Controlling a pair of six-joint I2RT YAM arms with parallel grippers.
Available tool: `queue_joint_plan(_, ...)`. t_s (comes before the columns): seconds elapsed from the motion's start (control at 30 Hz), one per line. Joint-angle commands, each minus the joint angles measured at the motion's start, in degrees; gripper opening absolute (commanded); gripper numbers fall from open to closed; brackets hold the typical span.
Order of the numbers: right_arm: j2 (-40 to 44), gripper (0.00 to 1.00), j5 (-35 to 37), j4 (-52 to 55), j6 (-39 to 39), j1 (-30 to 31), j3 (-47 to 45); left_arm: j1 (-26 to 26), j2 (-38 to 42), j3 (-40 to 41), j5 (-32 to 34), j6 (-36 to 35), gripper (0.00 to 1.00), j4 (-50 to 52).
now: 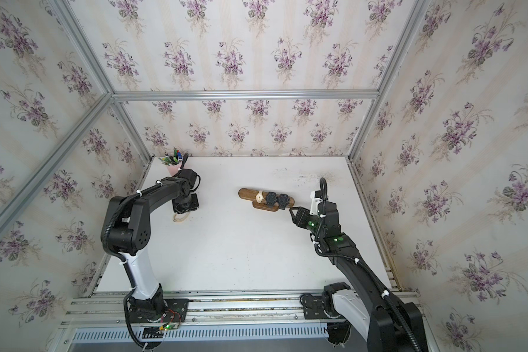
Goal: Place watch on stand
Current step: Pick up the watch at the center of the board.
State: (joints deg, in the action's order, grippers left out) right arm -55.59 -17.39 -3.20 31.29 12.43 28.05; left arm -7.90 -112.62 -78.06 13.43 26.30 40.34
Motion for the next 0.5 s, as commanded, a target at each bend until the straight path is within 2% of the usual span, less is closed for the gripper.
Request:
queue_joint_plan(0.0, 0.5, 0.55, -0.1, -0.4, -0.7, 0.1, 0.0, 0.2, -0.6, -0.5, 0.8, 0.4, 0.34, 0.6)
queue_joint_plan(0.07, 1.0, 0.55, 0.0, -0.1, -0.7, 0.1, -0.2, 0.2, -0.8, -0.6, 0.0, 0.0, 0.28, -0.1)
queue_joint_plan(0.3, 1.7, 0.54, -0.3, 0.9, -0.9, 0.1, 0.3, 0.2, -1.3, -0.1, -1.8, -0.5, 0.14, -1.2)
queue_joint_plan(0.47, 2.0, 0.54, -0.7, 2.0, -1.2, 0.1, 1.1, -0.1, 3.3, 4.0, -7.1, -1.1, 0.05, -6.1)
